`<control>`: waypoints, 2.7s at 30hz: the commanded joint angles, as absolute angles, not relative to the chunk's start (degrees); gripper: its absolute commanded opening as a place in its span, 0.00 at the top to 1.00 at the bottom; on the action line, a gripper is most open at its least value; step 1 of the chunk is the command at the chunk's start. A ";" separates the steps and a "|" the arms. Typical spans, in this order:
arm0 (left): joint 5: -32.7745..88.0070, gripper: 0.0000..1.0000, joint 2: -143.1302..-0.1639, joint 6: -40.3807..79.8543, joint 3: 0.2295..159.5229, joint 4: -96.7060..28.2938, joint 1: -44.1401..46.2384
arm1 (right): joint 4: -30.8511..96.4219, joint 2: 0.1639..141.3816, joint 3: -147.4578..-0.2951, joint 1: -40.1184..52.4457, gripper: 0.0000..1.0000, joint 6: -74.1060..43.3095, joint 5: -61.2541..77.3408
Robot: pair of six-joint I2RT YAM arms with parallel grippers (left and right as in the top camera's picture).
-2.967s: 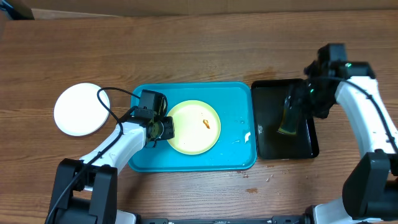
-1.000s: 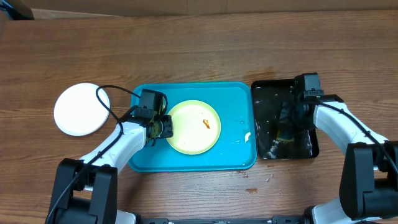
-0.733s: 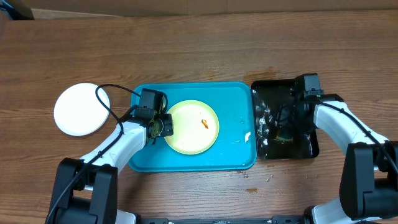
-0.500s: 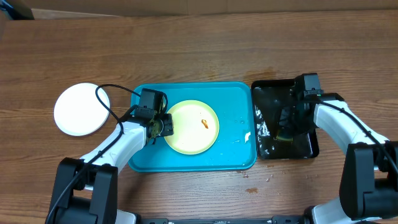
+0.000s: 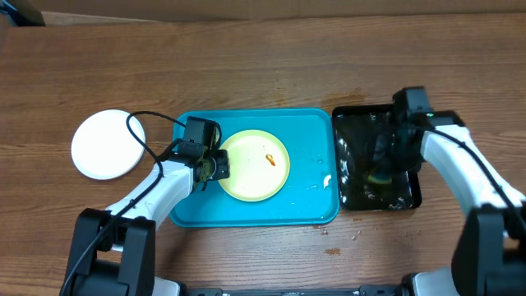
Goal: Clean dirty plates on tray and stack at the side
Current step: 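Grasp the green sponge in the black tray with the right gripper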
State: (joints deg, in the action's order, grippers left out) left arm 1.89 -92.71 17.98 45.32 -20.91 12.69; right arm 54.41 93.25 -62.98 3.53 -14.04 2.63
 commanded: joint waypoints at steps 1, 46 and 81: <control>1.54 0.91 -93.25 17.96 45.17 -20.88 12.78 | 55.72 89.73 -64.88 4.12 0.96 -13.50 2.83; 1.50 0.84 -93.27 17.76 45.15 -22.46 12.78 | 21.45 89.80 -41.08 6.37 0.32 -13.54 0.01; 6.09 0.96 -93.27 12.43 45.17 -20.95 12.80 | 42.28 79.85 -54.46 6.55 0.96 -15.05 -2.94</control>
